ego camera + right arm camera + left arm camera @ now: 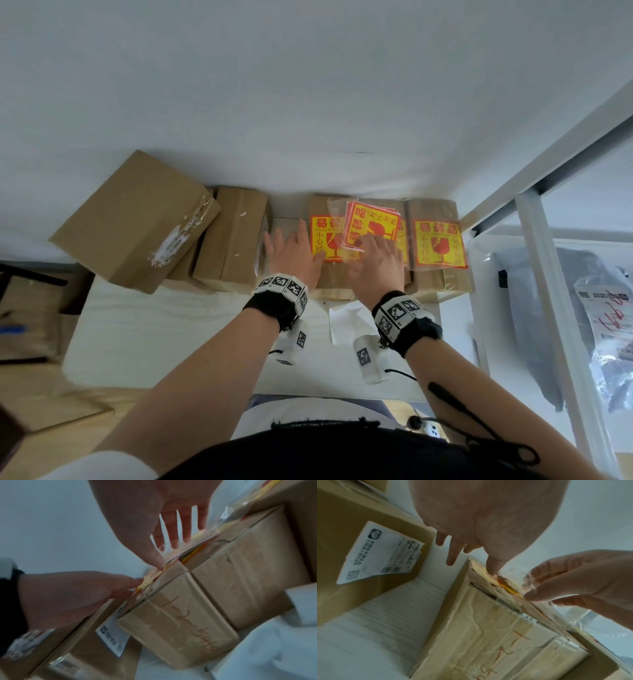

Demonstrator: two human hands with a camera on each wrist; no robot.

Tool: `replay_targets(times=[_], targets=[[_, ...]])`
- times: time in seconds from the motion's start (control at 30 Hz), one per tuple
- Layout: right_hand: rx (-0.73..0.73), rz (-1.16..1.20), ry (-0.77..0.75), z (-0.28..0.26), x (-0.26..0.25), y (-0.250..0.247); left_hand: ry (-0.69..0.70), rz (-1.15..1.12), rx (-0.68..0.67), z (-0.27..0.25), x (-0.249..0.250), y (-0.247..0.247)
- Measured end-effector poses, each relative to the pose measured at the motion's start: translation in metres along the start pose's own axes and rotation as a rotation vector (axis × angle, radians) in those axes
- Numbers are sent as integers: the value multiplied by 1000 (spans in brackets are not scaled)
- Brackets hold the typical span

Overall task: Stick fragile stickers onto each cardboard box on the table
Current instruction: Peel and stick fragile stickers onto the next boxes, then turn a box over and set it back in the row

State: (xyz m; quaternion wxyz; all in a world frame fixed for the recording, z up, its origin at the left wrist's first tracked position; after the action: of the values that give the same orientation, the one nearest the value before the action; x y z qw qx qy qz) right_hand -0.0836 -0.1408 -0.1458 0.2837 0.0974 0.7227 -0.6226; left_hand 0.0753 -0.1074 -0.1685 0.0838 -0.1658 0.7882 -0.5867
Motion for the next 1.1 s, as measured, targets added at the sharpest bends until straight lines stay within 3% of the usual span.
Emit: replay_targets(times=[0.13,0.37,0.57,0.73,0.93,1.1], targets=[[82,50,-100,2,-36,-6,-41,-31,171,-7,-26,-28],[65,56,-218,23,-106,5,-158,-80,475,-28,-98,-92],[24,146,-306,28,-163,25,-455,-23,404,-36,-198,-119],[-22,105,-334,24,-193,44,-589,-51,253,-42,-249,-103],[-94,122,-325,18,-212,65,-570,-10,174,-46,-267,-97],[-318,252,-235,15,-217,91,-523,-78,84,-44,-279,-105]])
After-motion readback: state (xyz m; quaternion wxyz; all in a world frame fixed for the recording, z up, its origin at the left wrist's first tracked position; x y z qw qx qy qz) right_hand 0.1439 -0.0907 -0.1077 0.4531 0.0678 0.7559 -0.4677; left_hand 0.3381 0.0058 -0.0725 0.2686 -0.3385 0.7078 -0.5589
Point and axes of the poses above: each hand's wrist, its own z-axis towards the middle knuckle, its own y-axis out of the palm, x = y × z, the point moved 8 cm from there along z, towards the middle knuckle, and after that the axes turned 6 degrees about z, right-handed, at the moved point
